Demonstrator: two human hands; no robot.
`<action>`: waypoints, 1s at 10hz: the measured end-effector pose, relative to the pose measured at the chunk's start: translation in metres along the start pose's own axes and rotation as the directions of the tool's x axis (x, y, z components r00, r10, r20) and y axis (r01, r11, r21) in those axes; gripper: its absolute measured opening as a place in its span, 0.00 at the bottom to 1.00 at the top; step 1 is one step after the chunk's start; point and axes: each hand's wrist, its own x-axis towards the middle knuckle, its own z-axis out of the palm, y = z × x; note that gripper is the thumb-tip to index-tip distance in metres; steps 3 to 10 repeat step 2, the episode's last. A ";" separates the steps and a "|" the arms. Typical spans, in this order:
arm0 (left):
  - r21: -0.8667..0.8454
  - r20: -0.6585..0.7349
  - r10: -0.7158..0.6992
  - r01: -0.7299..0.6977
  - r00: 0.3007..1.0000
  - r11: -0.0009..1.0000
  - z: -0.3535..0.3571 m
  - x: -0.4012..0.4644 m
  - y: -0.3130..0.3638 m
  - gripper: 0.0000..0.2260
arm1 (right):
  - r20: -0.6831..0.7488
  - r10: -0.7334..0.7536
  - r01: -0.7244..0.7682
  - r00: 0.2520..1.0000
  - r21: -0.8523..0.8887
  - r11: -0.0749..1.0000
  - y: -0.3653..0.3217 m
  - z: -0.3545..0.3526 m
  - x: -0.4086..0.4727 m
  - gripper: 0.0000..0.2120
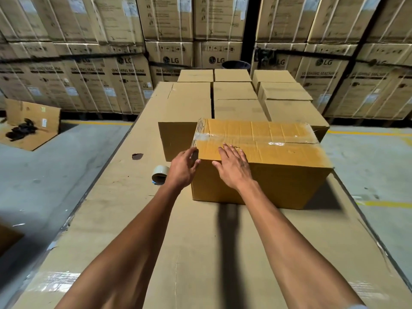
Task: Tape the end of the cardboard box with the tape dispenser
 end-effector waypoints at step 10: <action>0.158 0.058 0.125 -0.133 0.990 0.978 -0.018 -0.014 0.037 0.31 | -0.237 0.088 -0.093 0.968 -0.007 0.996 0.016 -0.042 -0.032 0.32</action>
